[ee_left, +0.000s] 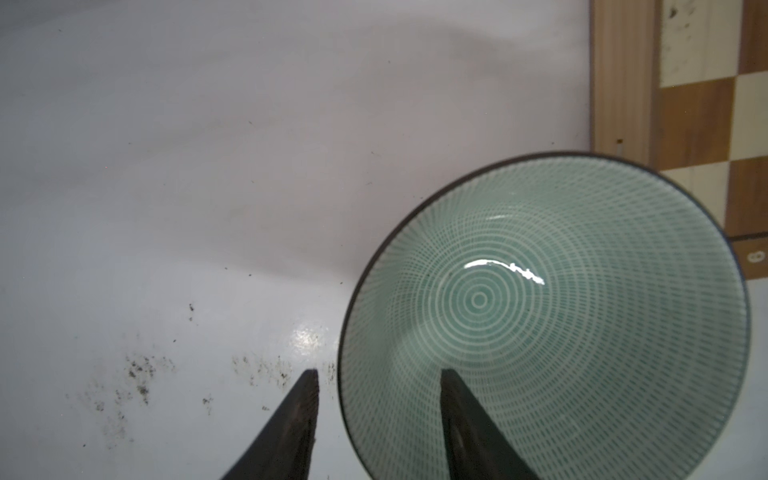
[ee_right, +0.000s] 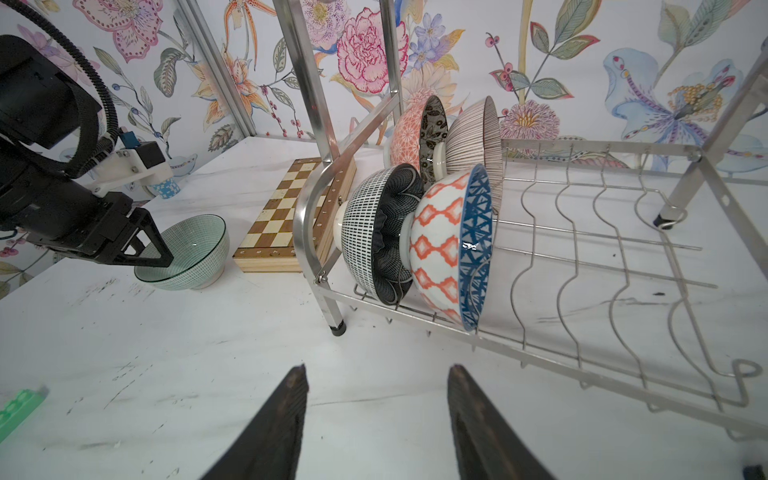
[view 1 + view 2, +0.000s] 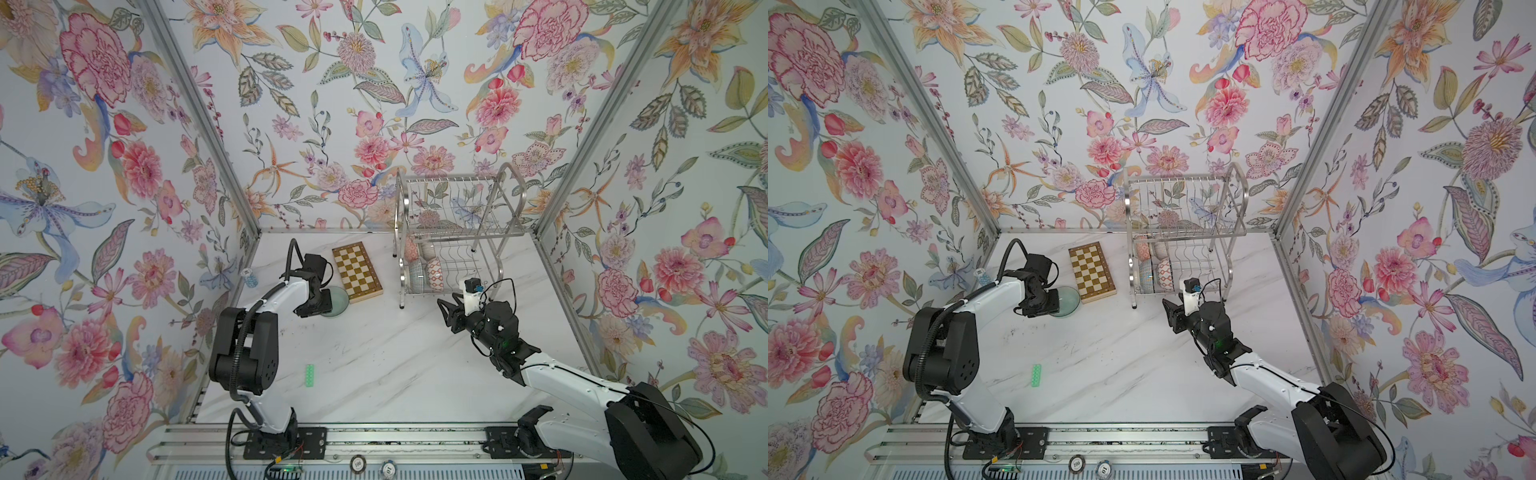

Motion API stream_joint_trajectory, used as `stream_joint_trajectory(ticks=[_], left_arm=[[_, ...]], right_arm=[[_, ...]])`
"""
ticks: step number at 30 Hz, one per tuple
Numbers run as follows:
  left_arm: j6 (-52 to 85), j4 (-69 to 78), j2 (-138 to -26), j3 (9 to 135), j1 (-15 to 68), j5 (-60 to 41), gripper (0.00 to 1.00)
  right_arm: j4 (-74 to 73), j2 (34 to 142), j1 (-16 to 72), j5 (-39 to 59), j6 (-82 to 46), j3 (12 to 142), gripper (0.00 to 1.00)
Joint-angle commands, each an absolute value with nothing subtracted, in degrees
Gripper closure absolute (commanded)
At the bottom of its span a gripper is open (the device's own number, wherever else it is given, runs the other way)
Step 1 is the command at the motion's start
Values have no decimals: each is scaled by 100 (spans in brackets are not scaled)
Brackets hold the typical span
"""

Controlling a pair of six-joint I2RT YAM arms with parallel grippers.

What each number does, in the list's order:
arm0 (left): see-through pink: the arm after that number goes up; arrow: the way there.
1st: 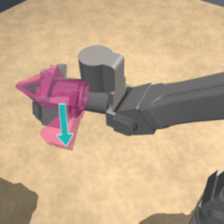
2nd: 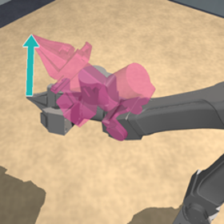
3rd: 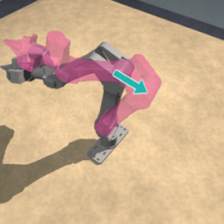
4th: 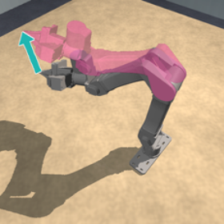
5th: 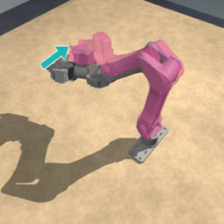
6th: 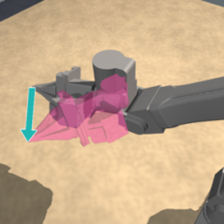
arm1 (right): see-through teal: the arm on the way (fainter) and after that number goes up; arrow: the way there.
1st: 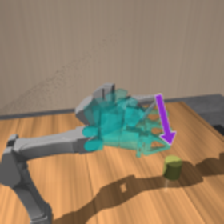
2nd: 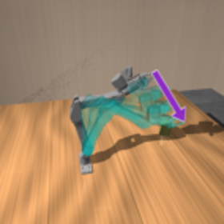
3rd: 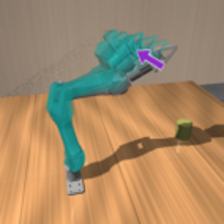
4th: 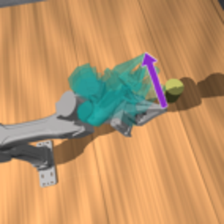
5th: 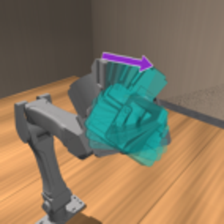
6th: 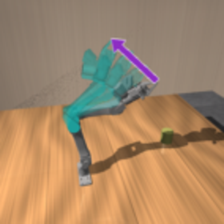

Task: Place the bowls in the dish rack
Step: 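Lower the left gripper and close it on the pale green bowl's rim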

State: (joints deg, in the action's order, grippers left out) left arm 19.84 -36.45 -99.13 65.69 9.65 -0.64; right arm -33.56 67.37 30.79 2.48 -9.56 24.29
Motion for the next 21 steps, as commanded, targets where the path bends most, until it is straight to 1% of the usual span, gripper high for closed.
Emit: stream_joint_trajectory(ticks=[1, 7, 9, 10, 13, 17, 20, 21], left_arm=[[2023, -3570, -10037, 6704, 896, -11, 52], [2041, -3542, -10125, 6720, 875, -8, 58], [2030, -3518, -10137, 6702, 866, -24, 67], [2031, -3496, -10142, 6693, 869, -23, 69], [2022, -3468, -10125, 6688, 869, -16, 70], [2016, -3407, -10083, 6680, 861, -58, 75], [2022, -3375, -10061, 6638, 853, -103, 85], [2027, -3362, -10061, 6621, 857, -129, 87]], right_arm=[[-3487, 6862, 3107, 162, -853, 2425, 45], [-3489, 6901, 3110, 148, -853, 2439, 44], [-3497, 6918, 3111, 141, -848, 2443, 44], [-3498, 6925, 3110, 145, -853, 2443, 44], [-3481, 6950, 3270, 149, -853, 2465, 44], [-3459, 6951, 3272, 136, -853, 2462, 44], [-3454, 6946, 3270, 117, -853, 2470, 44], [-3445, 6949, 3280, 124, -857, 2478, 44]])
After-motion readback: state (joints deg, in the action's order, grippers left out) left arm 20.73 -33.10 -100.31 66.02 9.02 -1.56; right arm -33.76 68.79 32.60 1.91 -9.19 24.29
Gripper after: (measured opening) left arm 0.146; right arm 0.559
